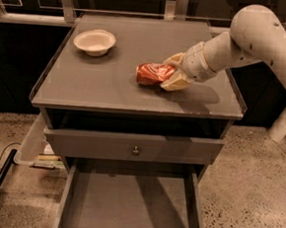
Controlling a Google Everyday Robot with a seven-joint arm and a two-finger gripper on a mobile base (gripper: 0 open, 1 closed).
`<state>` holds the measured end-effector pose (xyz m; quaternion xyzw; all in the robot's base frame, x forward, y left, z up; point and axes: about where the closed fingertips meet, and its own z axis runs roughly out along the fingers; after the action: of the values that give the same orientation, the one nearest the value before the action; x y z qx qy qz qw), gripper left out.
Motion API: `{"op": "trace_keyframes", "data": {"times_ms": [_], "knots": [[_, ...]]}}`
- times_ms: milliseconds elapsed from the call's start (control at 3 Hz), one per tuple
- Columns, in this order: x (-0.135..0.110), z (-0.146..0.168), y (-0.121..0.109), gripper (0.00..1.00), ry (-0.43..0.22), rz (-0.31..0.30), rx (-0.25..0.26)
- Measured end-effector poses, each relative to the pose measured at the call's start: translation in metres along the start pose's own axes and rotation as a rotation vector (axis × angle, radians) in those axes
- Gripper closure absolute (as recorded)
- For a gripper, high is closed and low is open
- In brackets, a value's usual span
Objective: Pick coke can from middle drawer and place on counter
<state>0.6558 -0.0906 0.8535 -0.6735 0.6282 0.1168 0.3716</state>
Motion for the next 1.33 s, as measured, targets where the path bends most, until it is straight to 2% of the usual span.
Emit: {"op": "trace_keyframes", "data": {"times_ms": [1000,1333], "knots": [[0.0000,0.0001,0.0000,0.11,0.000,0.000,0.000],[0.0000,0.0001,0.0000,0.00,0.000,0.000,0.000]]}}
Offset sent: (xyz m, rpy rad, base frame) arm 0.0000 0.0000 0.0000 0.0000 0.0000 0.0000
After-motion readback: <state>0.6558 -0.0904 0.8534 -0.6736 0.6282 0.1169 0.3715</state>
